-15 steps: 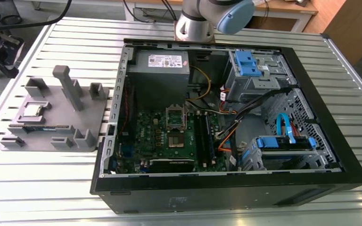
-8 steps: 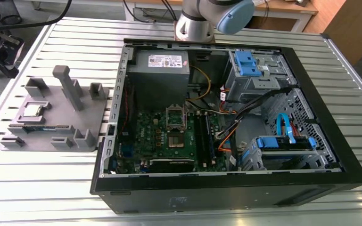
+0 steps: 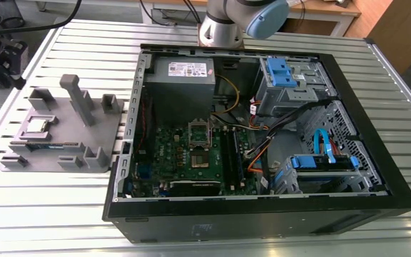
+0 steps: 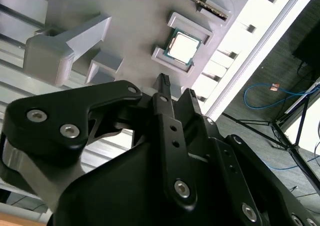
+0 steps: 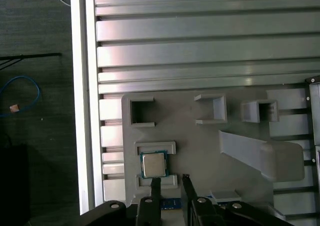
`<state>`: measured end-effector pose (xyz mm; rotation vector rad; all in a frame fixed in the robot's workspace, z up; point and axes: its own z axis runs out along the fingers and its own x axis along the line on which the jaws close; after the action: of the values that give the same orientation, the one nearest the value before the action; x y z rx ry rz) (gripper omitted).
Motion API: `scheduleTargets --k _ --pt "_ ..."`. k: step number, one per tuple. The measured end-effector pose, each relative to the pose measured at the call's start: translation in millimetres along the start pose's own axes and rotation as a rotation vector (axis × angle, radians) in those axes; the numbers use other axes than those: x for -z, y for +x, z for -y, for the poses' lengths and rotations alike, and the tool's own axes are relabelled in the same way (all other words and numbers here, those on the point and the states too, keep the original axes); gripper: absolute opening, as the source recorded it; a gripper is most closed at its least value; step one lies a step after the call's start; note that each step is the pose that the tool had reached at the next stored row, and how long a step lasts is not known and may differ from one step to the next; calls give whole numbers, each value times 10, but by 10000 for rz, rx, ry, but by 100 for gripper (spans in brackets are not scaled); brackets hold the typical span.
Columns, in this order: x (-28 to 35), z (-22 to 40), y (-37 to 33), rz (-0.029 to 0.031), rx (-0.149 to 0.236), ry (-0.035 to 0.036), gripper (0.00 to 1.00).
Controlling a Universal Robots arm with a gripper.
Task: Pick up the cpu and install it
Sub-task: 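Pick up the cpu and move it towards the insertion slot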
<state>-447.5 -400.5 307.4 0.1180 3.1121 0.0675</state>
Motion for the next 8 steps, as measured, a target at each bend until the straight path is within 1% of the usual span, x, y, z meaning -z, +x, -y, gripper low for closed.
scheduleTargets --k 1,3,4,5,6,7,8 --pt "0 0 0 0 0 0 29" --pt "-1 0 0 0 0 0 41" --pt "-1 0 0 0 0 0 41" --pt "-1 0 0 0 0 0 47" --pt "-1 0 0 0 0 0 47" --pt "-1 0 0 0 0 0 53" --pt "-1 0 0 0 0 0 53"
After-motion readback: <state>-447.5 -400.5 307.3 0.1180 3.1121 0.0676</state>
